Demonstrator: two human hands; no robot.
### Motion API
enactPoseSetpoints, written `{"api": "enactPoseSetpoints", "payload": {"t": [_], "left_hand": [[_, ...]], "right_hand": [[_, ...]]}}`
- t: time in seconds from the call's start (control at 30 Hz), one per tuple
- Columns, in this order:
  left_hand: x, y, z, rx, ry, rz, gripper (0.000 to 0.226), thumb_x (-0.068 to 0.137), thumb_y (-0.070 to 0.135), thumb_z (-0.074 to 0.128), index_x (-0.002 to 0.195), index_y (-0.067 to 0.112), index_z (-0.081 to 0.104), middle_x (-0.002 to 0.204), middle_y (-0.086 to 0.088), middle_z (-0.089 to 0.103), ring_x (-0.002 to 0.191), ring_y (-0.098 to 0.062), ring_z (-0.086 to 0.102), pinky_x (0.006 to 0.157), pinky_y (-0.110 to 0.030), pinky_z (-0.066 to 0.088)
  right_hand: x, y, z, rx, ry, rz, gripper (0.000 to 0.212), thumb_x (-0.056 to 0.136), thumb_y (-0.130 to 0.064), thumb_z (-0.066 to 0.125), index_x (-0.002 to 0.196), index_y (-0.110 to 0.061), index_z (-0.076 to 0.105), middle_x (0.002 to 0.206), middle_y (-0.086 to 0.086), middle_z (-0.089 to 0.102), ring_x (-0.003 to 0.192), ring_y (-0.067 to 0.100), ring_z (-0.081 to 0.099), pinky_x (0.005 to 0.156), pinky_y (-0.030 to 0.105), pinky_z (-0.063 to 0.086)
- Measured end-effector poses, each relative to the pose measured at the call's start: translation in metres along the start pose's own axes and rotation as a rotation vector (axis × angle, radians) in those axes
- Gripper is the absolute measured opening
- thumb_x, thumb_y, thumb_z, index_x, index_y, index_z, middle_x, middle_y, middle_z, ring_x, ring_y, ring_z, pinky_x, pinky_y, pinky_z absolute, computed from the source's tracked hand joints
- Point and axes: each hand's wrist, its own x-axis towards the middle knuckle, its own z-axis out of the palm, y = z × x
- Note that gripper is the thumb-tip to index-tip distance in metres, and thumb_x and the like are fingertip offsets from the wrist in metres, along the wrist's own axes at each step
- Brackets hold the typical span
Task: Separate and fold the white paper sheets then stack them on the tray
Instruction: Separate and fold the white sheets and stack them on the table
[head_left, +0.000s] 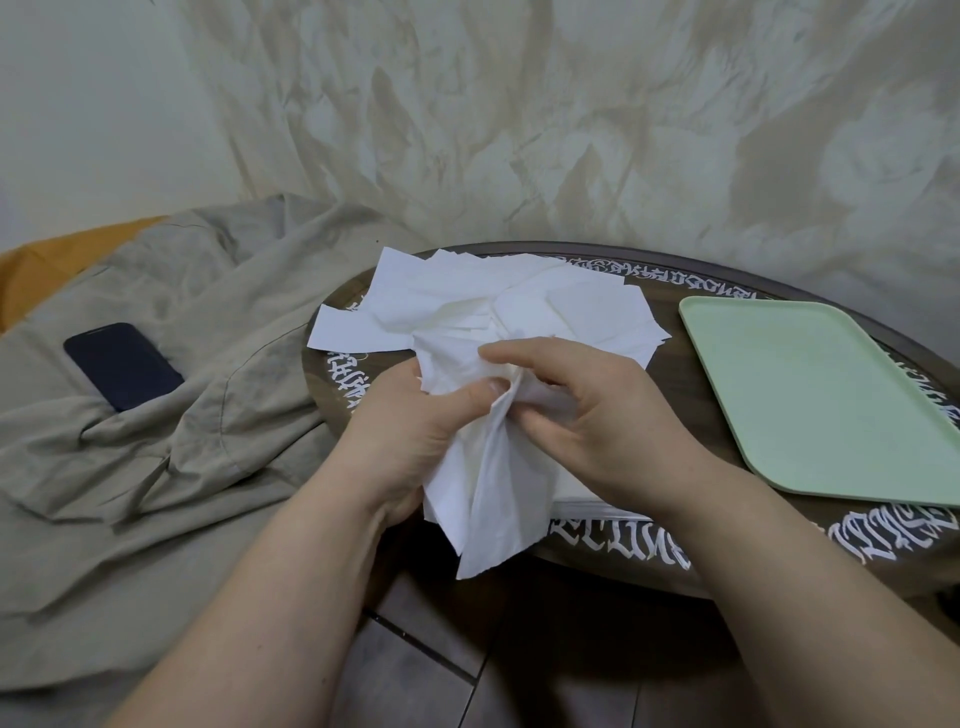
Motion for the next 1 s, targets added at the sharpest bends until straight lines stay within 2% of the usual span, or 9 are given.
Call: {"api": "enactPoseSetpoints", "payload": {"t": [0.13, 0.23, 0.3, 0.4, 0.6, 0.73, 0.83, 0.93, 1.0], "left_hand": [[0.0, -0.001, -0.001, -0.013, -0.013, 0.001, 0.033, 0.07, 0.004, 0.08, 0.103, 0.006, 0.073, 0.103, -0.013, 0.075, 0.092, -0.027, 0.073, 0.073, -0.033, 0.058], [0.002, -0.004, -0.002, 0.009, 0.049, 0.008, 0.028, 0.075, 0.002, 0.075, 0.103, 0.005, 0.072, 0.101, -0.014, 0.075, 0.092, -0.029, 0.072, 0.08, -0.039, 0.058], [0.004, -0.006, -0.004, 0.016, 0.104, 0.01, 0.021, 0.083, -0.002, 0.069, 0.103, 0.005, 0.07, 0.1, -0.013, 0.076, 0.092, -0.029, 0.072, 0.084, -0.041, 0.057], [0.005, -0.006, -0.005, 0.065, 0.086, 0.015, 0.029, 0.077, 0.006, 0.074, 0.106, 0.006, 0.07, 0.102, -0.011, 0.075, 0.096, -0.03, 0.072, 0.087, -0.042, 0.057], [0.002, -0.007, 0.002, 0.089, -0.033, 0.031, 0.039, 0.07, 0.009, 0.081, 0.108, 0.01, 0.07, 0.103, -0.009, 0.076, 0.095, -0.026, 0.073, 0.08, -0.034, 0.059], [0.002, -0.007, 0.001, 0.069, -0.002, 0.045, 0.034, 0.072, 0.016, 0.069, 0.105, 0.009, 0.069, 0.1, -0.008, 0.076, 0.091, -0.023, 0.074, 0.076, -0.031, 0.06], [0.003, -0.007, 0.001, 0.069, 0.006, 0.042, 0.033, 0.074, 0.017, 0.067, 0.105, 0.007, 0.069, 0.1, -0.008, 0.076, 0.091, -0.023, 0.074, 0.077, -0.031, 0.06], [0.003, -0.006, 0.0, 0.087, 0.016, 0.04, 0.023, 0.082, 0.013, 0.065, 0.104, 0.008, 0.069, 0.098, -0.007, 0.077, 0.09, -0.023, 0.074, 0.075, -0.031, 0.06], [0.003, -0.004, -0.003, 0.142, 0.047, 0.053, 0.015, 0.088, 0.01, 0.064, 0.101, 0.009, 0.069, 0.096, -0.006, 0.077, 0.088, -0.021, 0.074, 0.073, -0.031, 0.059]], "right_hand": [[0.002, 0.001, 0.0, 0.069, 0.015, 0.025, 0.024, 0.079, -0.013, 0.064, 0.101, -0.021, 0.071, 0.097, -0.011, 0.068, 0.093, 0.005, 0.062, 0.084, 0.022, 0.047], [0.001, 0.004, -0.001, 0.147, 0.023, 0.131, 0.011, 0.083, -0.012, 0.067, 0.086, -0.022, 0.07, 0.083, -0.007, 0.065, 0.079, 0.008, 0.06, 0.072, 0.023, 0.047], [0.001, 0.005, -0.003, 0.174, 0.051, 0.21, 0.013, 0.084, -0.011, 0.069, 0.081, -0.023, 0.069, 0.074, -0.008, 0.061, 0.069, 0.006, 0.054, 0.064, 0.018, 0.042], [0.001, 0.006, -0.006, 0.256, 0.071, 0.329, 0.014, 0.086, -0.014, 0.068, 0.076, -0.024, 0.068, 0.067, -0.008, 0.06, 0.061, 0.003, 0.048, 0.059, 0.016, 0.039], [0.002, 0.006, -0.005, 0.24, 0.118, 0.405, 0.01, 0.083, -0.017, 0.067, 0.078, -0.024, 0.064, 0.07, -0.004, 0.063, 0.063, 0.008, 0.053, 0.062, 0.027, 0.045], [0.003, 0.004, -0.006, 0.28, 0.15, 0.449, 0.024, 0.08, -0.019, 0.072, 0.091, -0.033, 0.056, 0.073, -0.007, 0.06, 0.069, 0.006, 0.055, 0.064, 0.021, 0.044], [0.004, 0.003, -0.007, 0.347, 0.153, 0.492, 0.019, 0.079, -0.018, 0.075, 0.085, -0.027, 0.06, 0.077, -0.002, 0.066, 0.071, 0.009, 0.059, 0.067, 0.026, 0.048], [0.005, 0.002, -0.014, 0.391, 0.073, 0.499, 0.008, 0.083, -0.014, 0.072, 0.077, -0.018, 0.068, 0.078, -0.001, 0.069, 0.072, 0.007, 0.06, 0.07, 0.027, 0.049], [0.003, 0.001, -0.023, 0.386, -0.027, 0.456, 0.011, 0.086, -0.013, 0.069, 0.076, -0.016, 0.07, 0.076, 0.002, 0.068, 0.071, 0.005, 0.058, 0.069, 0.025, 0.046]]}}
